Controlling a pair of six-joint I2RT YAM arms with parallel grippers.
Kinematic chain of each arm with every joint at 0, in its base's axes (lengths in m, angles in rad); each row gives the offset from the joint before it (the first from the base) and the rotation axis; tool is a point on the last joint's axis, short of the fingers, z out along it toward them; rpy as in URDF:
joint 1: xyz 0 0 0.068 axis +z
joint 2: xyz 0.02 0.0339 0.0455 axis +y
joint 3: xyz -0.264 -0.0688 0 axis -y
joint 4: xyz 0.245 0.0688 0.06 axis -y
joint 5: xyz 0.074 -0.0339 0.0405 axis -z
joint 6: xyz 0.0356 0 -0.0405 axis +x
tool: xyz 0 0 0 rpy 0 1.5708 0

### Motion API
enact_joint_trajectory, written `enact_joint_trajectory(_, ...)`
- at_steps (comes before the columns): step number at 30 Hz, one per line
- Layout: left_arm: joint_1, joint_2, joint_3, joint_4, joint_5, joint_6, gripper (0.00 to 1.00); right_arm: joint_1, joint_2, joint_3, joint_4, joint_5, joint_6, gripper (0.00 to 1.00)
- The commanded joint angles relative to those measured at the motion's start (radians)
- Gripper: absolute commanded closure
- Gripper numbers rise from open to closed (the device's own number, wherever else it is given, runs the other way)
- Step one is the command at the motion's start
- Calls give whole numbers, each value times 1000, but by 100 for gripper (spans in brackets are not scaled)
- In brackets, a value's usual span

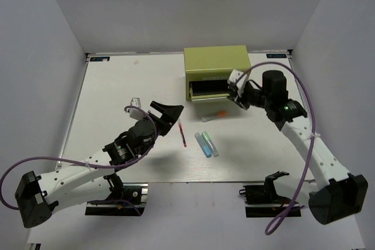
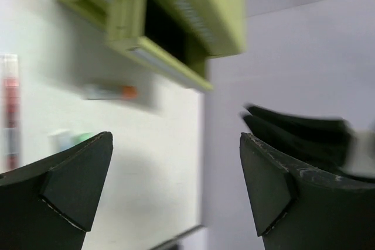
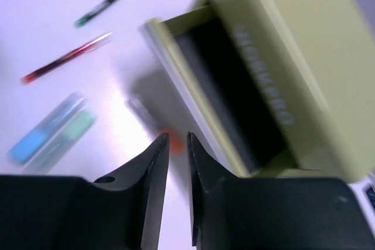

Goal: Sort the stationery into containers
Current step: Pick up the stationery from the center of the board.

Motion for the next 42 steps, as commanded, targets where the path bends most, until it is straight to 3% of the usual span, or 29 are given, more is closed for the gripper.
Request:
enact_joint_trajectory(1,6,17,36,-266,-19,96,0,11,-63,-84,-129,-229,-197,76)
enact_joint_trajectory(5,15,116,199,-507,34,186,0,55,-82,-146,-280,-273,-244,68)
enact_joint_trajectory(8,24,187,286,-637,45,222,0,104,-77,-193,-259,-247,-183,62)
enact_joint_trajectory(9,24,196,297,-658,45,245,0,118,-62,-230,-246,-221,-170,56)
enact_joint_trajectory(14,24,196,297,-682,67,291,0,270,-39,-305,-124,-74,58,44)
enact_joint_trajectory(24,24,2,141,-727,77,248,0,380,50,-377,111,217,424,42)
enact_joint_trajectory(27,24,-23,120,-742,93,237,0,385,108,-367,117,256,469,47)
enact_joint_trajectory(42,24,-68,80,-719,125,209,0,419,273,-315,191,363,563,47)
